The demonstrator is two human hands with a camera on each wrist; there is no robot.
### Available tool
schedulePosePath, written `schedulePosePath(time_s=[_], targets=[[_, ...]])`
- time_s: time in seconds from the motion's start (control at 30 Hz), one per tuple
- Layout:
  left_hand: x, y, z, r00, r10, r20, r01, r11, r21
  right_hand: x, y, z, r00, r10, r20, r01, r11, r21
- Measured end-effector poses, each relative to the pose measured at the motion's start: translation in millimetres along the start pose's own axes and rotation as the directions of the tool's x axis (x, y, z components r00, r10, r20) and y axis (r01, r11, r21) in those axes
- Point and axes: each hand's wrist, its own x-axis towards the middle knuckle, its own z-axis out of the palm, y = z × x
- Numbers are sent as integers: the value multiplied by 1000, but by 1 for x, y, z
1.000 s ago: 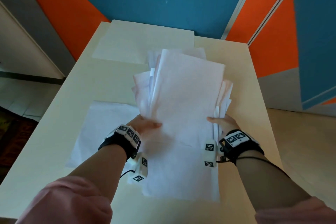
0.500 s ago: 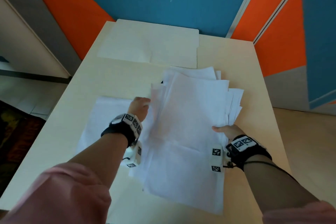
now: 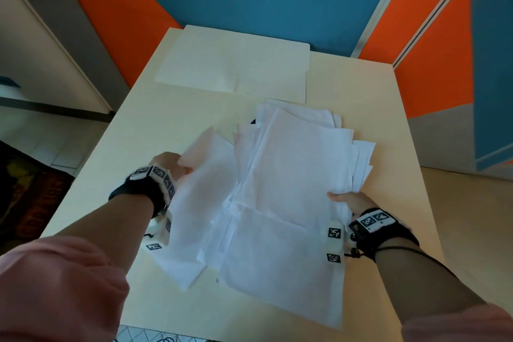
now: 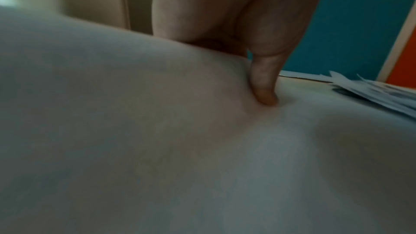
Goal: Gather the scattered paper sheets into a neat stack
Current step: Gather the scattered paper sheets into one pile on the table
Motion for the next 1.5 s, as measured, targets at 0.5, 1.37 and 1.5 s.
schedulePosePath(time_s=[0.5, 1.37, 1.5], targets=[[-23, 22, 38, 984, -119, 133, 167, 871, -462, -31, -15, 34, 995, -50, 84, 55, 997, -56], [-17, 20, 38, 975, -217, 41, 171, 624, -763, -25, -29, 50, 895, -347, -280, 315, 937, -153], [-14, 38, 37, 990, -137, -23, 80, 698, -712, -32, -30, 66, 895, -418, -153, 371, 890, -264]])
